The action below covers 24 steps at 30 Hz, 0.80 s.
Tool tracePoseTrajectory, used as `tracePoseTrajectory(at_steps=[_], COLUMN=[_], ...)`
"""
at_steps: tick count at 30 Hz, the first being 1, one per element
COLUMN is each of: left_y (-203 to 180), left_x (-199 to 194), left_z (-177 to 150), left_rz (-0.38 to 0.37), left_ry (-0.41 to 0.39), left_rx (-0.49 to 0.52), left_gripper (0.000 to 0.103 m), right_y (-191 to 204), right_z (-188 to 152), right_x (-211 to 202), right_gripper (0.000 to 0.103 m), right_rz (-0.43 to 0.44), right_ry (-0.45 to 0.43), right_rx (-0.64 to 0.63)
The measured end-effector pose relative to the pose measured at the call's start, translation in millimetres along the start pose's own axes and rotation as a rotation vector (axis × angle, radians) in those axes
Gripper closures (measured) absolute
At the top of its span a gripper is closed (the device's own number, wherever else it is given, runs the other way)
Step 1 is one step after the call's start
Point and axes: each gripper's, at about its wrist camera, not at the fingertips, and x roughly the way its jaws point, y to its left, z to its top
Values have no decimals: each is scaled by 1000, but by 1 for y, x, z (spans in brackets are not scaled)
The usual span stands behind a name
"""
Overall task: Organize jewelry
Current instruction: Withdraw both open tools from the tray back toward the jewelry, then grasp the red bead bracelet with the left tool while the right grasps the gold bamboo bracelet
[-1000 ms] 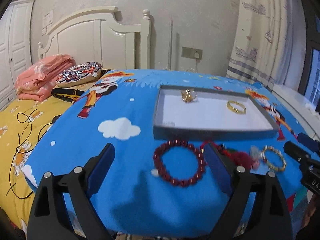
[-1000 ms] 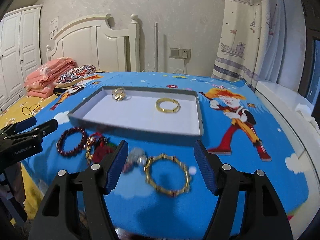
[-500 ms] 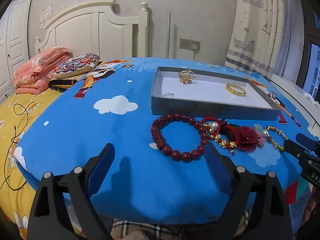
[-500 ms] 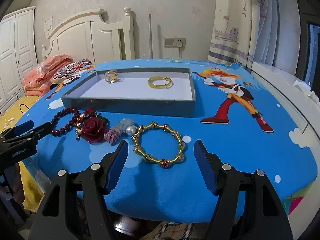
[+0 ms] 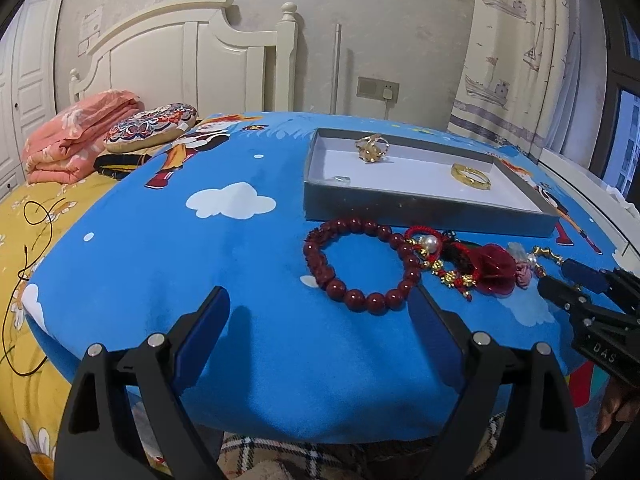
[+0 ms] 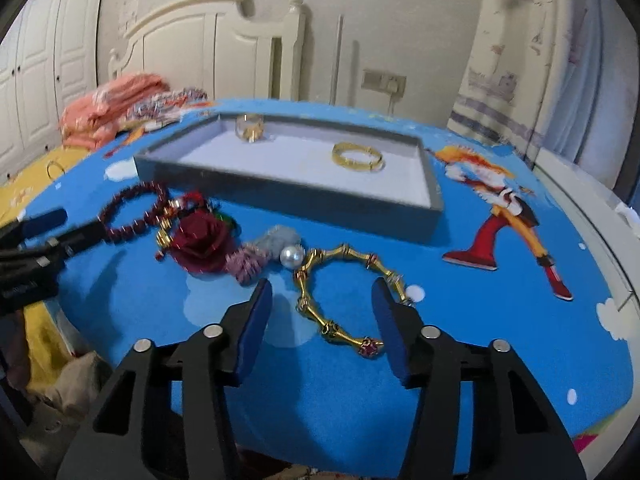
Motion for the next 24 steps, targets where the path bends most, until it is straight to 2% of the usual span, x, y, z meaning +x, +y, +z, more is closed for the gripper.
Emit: tracePoseTrajectory(at_steps=[2, 4, 6, 9, 12, 18, 20, 22, 24], left_y=[1, 1, 2, 0, 0, 10, 11, 8, 7], left_x=[3, 7, 11, 13, 16, 28, 35, 38, 37], left_z=[0, 0, 1, 4, 10, 23, 24, 23, 20], left_rz=[-1, 5, 9, 13, 24, 37, 43, 71, 72], left_ry=[4, 15, 19, 19, 12, 31, 50, 44, 34], left_rx=[-5, -7, -9, 2, 5, -57, -53, -12, 11], left_gripper=[15, 15, 15, 15, 15, 18, 41, 52, 52], right_y=[-4, -6, -1, 7, 2, 0, 0, 0, -1], right_z=[0, 1, 1, -2, -5, -8, -8, -8, -8], right_x=[3, 5, 4, 3, 0, -2, -2, -3, -3], right_gripper=[59, 70, 93, 93, 93, 93, 93, 93, 93], right_rz=[26, 64, 70, 39, 52, 53, 53, 51, 53], right_ry=[0, -3, -11, -27, -35, -39, -40, -40, -40], right_rx=[15, 11, -21, -48, -8, 7, 7, 5, 9])
